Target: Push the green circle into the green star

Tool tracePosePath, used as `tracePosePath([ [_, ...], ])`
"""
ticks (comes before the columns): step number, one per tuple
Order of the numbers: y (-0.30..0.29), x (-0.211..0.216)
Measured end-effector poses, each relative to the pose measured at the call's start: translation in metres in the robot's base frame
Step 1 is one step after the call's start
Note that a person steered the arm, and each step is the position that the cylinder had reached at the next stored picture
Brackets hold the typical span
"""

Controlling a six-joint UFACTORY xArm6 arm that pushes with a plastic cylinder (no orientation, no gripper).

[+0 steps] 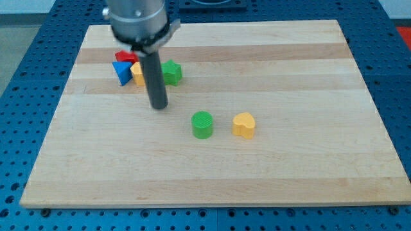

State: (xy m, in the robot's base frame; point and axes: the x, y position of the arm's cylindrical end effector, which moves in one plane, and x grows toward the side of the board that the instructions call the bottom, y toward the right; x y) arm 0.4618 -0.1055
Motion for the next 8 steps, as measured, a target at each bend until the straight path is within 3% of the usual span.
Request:
tracePosePath([
  [1, 0.014, 0.048],
  [2, 0.072, 0.07],
  [3, 0.105, 0.063],
  [5, 0.066, 0.039],
  [8, 0.069, -0.009],
])
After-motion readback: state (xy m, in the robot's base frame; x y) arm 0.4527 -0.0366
